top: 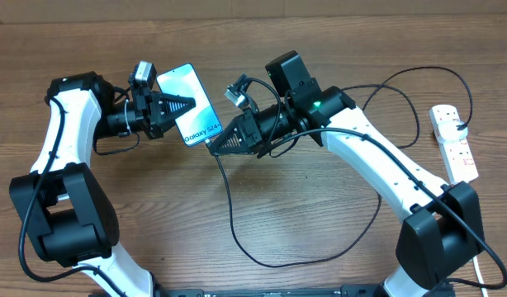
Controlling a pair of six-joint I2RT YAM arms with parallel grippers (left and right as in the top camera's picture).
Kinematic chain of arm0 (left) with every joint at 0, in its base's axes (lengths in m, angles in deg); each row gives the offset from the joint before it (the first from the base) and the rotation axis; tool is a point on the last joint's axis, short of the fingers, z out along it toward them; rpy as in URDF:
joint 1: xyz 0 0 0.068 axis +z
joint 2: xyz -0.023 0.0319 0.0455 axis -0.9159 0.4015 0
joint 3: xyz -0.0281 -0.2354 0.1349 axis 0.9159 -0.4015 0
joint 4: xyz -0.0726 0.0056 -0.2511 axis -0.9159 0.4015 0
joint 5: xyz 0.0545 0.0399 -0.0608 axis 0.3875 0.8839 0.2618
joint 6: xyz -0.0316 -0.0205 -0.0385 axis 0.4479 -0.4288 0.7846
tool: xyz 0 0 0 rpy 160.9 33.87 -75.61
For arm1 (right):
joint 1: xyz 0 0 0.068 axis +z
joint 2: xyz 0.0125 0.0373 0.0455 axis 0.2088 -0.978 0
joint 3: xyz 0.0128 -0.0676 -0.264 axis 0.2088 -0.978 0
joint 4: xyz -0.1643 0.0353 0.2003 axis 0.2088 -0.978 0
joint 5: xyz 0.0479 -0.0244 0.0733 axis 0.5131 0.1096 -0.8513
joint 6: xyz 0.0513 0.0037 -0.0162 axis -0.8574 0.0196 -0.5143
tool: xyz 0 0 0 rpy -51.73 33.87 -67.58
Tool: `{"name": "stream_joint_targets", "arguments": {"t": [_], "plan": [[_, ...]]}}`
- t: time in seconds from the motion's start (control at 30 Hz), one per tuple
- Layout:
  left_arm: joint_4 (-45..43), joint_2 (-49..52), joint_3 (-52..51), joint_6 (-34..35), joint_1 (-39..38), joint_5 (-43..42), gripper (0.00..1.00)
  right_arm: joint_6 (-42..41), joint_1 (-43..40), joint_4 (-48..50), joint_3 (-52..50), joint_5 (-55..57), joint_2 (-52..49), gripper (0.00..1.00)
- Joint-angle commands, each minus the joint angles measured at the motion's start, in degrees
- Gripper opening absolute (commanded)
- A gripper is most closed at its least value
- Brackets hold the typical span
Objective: Plug charger to phone and switch on socket
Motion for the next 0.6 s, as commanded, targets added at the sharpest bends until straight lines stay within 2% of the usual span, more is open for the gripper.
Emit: {"name": "stream_joint_targets", "arguments": {"t": [0.0, 0.27, 0.57], "plan": [[0.2, -1.4, 0.4, -0.4, -0.2, -2.2, 0.04, -1.6, 0.8, 0.8, 0.0, 4.2, -0.1, 0.04], [0.2, -1.4, 0.4, -0.4, -0.2, -2.2, 0.04, -1.6, 1.1, 1.5, 0.0, 4.3, -0.1, 0.04], [-0.3, -1.4, 0.4, -0.5, -0.2, -2.2, 0.04, 0.2, 1.2, 1.1, 0.0, -1.4, -0.1, 0.04]]}}
